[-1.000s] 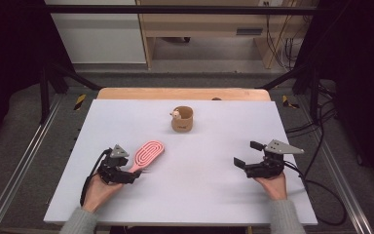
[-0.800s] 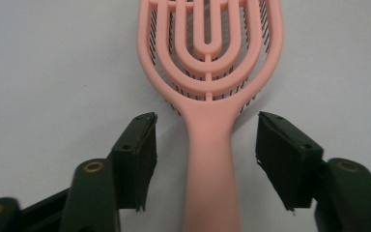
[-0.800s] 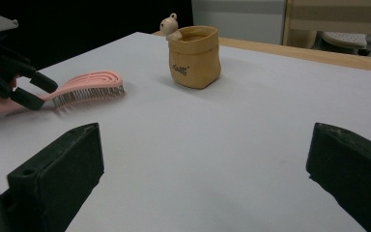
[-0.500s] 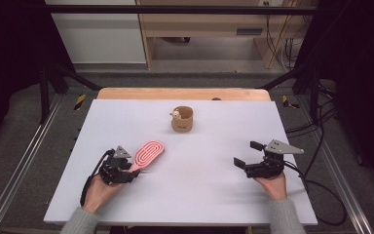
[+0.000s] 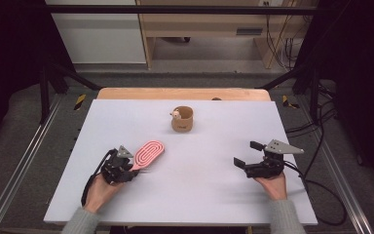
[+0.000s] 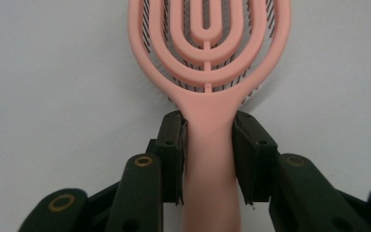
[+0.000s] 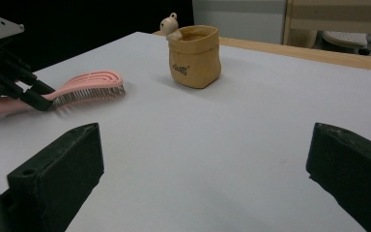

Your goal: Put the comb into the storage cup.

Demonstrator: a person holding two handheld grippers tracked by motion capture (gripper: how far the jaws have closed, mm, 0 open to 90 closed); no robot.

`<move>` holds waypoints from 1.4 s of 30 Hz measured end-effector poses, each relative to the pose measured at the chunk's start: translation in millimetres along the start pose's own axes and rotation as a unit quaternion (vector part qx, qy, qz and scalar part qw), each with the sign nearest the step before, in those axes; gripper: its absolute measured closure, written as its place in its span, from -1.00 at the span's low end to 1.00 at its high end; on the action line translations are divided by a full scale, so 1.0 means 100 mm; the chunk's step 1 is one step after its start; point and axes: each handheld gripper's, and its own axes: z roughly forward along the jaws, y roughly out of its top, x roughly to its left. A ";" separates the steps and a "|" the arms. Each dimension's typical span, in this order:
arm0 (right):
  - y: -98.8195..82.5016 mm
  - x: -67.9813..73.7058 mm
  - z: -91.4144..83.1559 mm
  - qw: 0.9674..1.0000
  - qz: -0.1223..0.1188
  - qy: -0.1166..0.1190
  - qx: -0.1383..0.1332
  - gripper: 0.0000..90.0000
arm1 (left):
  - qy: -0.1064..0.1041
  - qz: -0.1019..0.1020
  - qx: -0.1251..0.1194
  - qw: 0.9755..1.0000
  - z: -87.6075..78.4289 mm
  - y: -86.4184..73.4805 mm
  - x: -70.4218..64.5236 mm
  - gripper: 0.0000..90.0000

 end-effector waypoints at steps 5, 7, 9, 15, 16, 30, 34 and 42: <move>0.00 0.00 0.00 1.000 0.000 0.000 0.000 -0.99 | 0.002 0.000 0.003 1.000 0.00 0.00 0.00 0.50; 0.00 0.00 0.00 1.000 0.000 0.000 0.000 -0.99 | 0.003 0.000 0.004 1.000 0.00 0.01 0.00 0.51; 0.00 0.00 0.00 1.000 0.000 0.000 -0.001 -0.99 | 0.004 0.001 0.005 1.000 0.00 0.01 0.00 0.51; 0.00 0.00 0.00 1.000 0.000 0.000 0.000 -0.99 | 0.011 0.006 0.006 1.000 0.00 0.01 -0.01 0.52; 0.00 0.00 0.00 1.000 0.000 0.000 0.001 -0.99 | 0.011 0.009 0.007 1.000 0.00 0.01 -0.01 0.52; 0.00 0.00 0.00 1.000 0.000 0.001 -0.001 -0.99 | 0.014 0.011 0.002 1.000 -0.01 0.01 -0.02 0.54; 0.00 0.00 0.00 1.000 0.001 0.001 -0.001 -0.99 | 0.016 0.013 -0.006 1.000 -0.03 0.01 -0.03 0.54; 0.00 0.00 0.00 1.000 0.001 0.001 -0.001 -0.99 | 0.019 0.007 -0.025 0.999 -0.10 0.00 -0.02 0.54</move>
